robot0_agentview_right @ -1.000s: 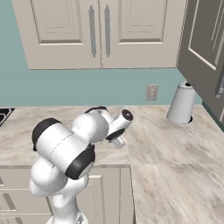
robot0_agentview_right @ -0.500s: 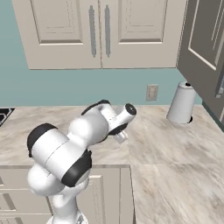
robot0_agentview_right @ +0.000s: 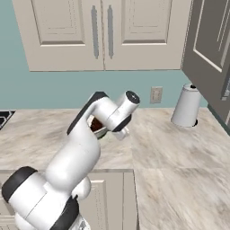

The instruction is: Place the bowl with the squash and lemon on the top shelf of the fridge. Place the bowl with the steak and chicken drumstick on the second highest shelf of the fridge.

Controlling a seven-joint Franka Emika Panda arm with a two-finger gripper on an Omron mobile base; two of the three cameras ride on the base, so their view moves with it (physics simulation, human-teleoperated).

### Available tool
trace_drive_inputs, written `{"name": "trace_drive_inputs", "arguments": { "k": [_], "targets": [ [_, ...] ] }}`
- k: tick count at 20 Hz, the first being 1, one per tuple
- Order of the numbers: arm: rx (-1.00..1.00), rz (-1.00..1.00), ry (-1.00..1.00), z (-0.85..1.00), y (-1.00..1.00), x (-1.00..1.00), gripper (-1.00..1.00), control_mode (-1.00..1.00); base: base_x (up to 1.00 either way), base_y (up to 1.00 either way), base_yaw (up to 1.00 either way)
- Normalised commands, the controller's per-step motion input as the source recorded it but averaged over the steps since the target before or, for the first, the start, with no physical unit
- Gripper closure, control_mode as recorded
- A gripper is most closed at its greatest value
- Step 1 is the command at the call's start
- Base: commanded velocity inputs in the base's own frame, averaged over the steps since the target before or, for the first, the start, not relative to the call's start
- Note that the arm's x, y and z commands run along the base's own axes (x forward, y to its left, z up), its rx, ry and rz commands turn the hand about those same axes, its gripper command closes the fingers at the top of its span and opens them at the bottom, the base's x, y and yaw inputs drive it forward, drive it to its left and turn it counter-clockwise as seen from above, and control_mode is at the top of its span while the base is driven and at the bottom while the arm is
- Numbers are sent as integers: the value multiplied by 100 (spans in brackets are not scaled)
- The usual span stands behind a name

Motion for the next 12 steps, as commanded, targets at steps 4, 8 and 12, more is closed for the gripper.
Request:
{"name": "trace_drive_inputs", "arguments": {
  "k": [4,8,12],
  "targets": [
    [6,-12,0,100,11,-89,100,-100,0,0,0],
    [8,-15,0,100,11,-98,100,-100,0,0,0],
    [1,-28,-2,100,27,-89,100,-100,0,0,0]
  ]
}}
